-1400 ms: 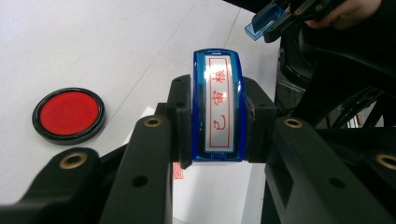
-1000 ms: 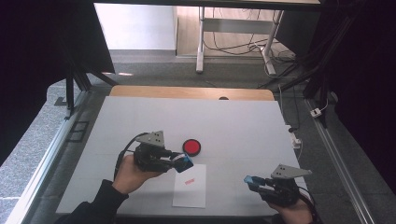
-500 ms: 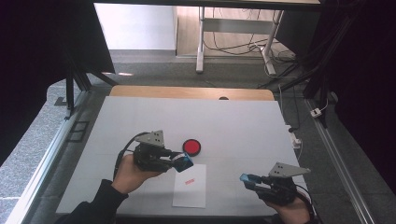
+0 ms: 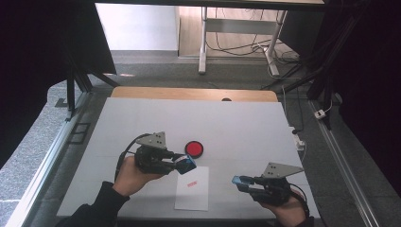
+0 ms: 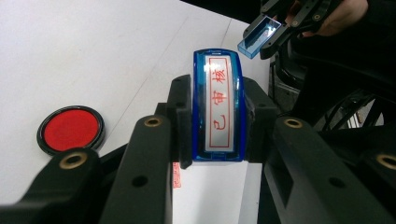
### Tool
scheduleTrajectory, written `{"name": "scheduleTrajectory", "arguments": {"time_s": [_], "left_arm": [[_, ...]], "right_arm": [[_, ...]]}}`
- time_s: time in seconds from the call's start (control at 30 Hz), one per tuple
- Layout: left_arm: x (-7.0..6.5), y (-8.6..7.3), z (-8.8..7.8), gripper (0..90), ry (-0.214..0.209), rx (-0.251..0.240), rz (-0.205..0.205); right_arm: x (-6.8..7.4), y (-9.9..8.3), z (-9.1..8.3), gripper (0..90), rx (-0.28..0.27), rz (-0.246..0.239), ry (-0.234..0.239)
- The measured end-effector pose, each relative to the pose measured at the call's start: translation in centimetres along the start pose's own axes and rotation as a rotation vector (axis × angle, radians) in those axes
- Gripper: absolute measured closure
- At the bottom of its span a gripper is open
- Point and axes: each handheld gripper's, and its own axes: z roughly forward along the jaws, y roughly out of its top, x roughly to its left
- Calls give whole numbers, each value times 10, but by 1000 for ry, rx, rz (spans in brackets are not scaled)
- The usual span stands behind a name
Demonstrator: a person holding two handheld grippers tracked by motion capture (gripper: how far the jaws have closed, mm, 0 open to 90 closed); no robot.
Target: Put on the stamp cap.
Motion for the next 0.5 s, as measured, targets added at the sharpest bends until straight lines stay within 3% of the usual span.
{"name": "scheduleTrajectory", "arguments": {"time_s": [0.5], "left_arm": [[-4,3,-2,693,-24,-10,36]], "right_arm": [[4,18,24,683,-3,-18,150]]}}
